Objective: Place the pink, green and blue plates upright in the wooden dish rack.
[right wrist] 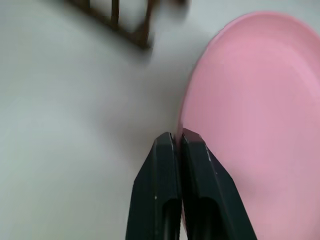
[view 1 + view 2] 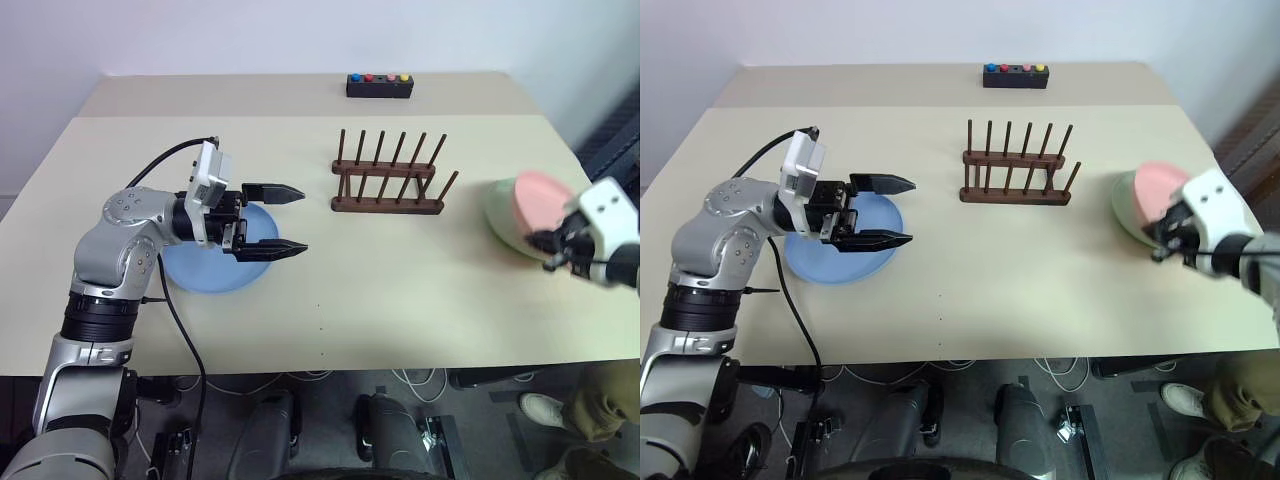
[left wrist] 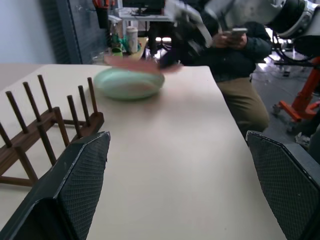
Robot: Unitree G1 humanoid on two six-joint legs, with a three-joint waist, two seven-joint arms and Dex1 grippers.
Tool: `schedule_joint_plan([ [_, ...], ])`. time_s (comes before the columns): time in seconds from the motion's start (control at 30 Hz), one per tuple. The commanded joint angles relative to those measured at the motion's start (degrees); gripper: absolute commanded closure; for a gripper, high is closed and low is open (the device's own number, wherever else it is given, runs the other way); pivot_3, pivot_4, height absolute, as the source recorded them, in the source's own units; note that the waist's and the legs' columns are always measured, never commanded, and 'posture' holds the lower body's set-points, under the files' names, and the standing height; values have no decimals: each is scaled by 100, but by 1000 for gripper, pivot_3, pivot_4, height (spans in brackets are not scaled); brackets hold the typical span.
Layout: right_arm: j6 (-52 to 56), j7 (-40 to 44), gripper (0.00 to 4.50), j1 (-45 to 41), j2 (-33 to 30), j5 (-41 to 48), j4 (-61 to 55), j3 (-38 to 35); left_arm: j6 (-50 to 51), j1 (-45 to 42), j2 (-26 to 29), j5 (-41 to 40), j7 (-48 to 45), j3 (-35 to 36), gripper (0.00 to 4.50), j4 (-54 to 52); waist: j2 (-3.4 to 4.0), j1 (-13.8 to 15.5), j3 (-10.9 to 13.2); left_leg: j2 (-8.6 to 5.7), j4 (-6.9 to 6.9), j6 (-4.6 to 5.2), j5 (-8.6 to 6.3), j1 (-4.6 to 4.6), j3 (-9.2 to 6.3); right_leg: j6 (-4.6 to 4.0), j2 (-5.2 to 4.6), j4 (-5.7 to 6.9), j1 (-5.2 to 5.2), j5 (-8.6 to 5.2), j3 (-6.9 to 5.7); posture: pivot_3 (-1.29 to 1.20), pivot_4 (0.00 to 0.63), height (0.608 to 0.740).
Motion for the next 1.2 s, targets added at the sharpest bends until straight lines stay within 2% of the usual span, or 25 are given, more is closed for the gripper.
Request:
schedule_joint_plan([
  [0.03, -218, -61, 4458, -848, 345, 485, 245, -341, -176, -159, -57, -39, 222, 278, 0, 34, -1, 10, 0, 0, 0, 0, 0, -1, 0, 0, 0, -1, 1, 0, 0, 0, 150, 735],
  [0.2, -6, -252, 4458, -2440, 1164, 1360, 1332, -578, -219, -177, -69, -9, 411, 319, 0, 85, -3, 10, 2, -6, 1, 1, 0, -3, 0, 2, -3, -2, 5, 2, -1, 0, 150, 735],
  [0.33, 95, -9, 4458, -3682, 1801, 1876, 3055, -662, -160, -102, -10, -66, 496, 378, 0, -66, -2, -18, 2, -6, 0, 1, 0, -1, 0, 1, -1, 4, 1, 3, 0, 0, 150, 735],
  [0.43, 117, 179, 4458, -4205, 1945, 1988, 4150, -706, -77, -20, 62, -151, 571, 475, 0, -205, -2, -27, 2, -5, -4, 1, 0, -1, 1, 1, 0, 5, 1, 3, -1, 0, 150, 735],
  [0.57, 160, 493, 4458, -4653, 1899, 2093, 5259, -778, 39, 200, 174, -248, 702, 623, 0, -454, 2, -5, 5, -7, -5, 2, 0, -4, 5, 1, -1, 4, 0, 2, 0, 0, 150, 735],
  [0.73, -74, 915, 4458, -4885, 1762, 1841, 6065, -627, 186, 588, 314, -357, 950, 836, 0, -900, 3, -57, 5, -6, -5, 2, 0, -3, 8, 1, 0, 7, -3, 3, 0, 0, 150, 735],
  [0.97, 46, 1136, 4458, -5260, 1553, 1909, 6267, -782, 272, 719, 355, -480, 1067, 896, 0, -1027, 13, -134, 11, -6, -5, 1, 0, -2, 9, 1, 0, 12, -7, 2, 1, 0, 150, 735],
  [1.2, 280, 1259, 4458, -5261, 1484, 1989, 6250, -862, 223, 589, 296, -456, 1002, 805, 0, -885, 13, -137, 12, -5, -6, 0, 0, -2, 12, 2, 2, 12, -7, 2, 2, 0, 150, 735],
])
